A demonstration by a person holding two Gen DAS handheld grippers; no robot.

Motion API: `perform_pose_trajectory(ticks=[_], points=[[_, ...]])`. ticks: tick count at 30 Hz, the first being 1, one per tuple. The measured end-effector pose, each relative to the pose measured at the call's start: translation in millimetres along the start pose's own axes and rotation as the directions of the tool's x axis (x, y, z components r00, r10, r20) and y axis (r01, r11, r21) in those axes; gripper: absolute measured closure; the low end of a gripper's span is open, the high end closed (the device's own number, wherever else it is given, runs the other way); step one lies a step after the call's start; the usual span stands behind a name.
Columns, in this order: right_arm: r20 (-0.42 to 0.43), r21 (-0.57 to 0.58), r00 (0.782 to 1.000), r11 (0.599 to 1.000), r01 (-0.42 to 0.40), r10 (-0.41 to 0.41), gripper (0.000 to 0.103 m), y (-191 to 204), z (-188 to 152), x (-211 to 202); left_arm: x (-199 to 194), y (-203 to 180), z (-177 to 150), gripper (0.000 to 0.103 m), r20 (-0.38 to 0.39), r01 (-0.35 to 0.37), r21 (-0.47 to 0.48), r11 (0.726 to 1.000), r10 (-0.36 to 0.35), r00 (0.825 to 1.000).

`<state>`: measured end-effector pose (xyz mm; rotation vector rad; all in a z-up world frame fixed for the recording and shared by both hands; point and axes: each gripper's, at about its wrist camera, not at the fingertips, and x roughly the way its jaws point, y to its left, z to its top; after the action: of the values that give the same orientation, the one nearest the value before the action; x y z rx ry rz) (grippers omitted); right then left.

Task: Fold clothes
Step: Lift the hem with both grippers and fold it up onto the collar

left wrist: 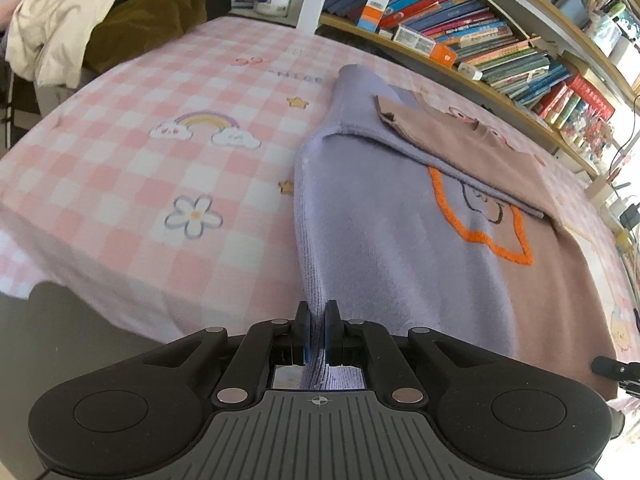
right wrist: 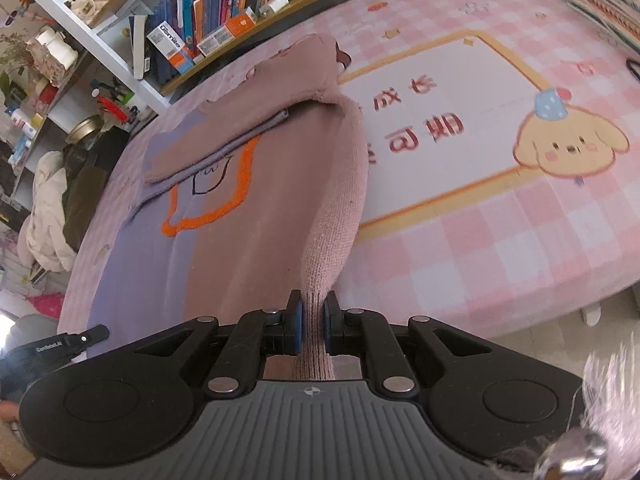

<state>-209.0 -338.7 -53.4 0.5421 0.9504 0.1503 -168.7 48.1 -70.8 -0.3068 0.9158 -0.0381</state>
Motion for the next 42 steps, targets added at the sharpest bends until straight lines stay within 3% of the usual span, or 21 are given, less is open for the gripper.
perform_pose_trajectory(ticks=[5, 14, 28, 42], points=[[0.038, -0.003, 0.998, 0.999, -0.054, 0.054, 0.094, 5.2, 8.7, -10.9, -13.2, 0.5, 9.1, 0.098, 0.055, 0.061, -0.052, 0.997, -0.058, 0.997], [0.189, -0.015, 0.97, 0.989, -0.15, 0.15, 0.094, 28.0, 57.1, -26.9, -19.3, -8.9, 62.9, 0.098, 0.182, 0.178, -0.083, 0.98, -0.161, 0.97], [0.321, 0.089, 0.942, 0.987, -0.131, 0.097, 0.094, 39.1, 140.9, 3.1, 23.1, -9.1, 141.2, 0.098, 0.256, 0.248, -0.113, 0.962, -0.213, 0.943], [0.317, 0.167, 0.948, 0.984, -0.057, 0.001, 0.094, 35.3, 184.6, 51.6, 82.7, -14.6, 190.0, 0.098, 0.186, 0.231, -0.085, 0.969, -0.212, 0.959]])
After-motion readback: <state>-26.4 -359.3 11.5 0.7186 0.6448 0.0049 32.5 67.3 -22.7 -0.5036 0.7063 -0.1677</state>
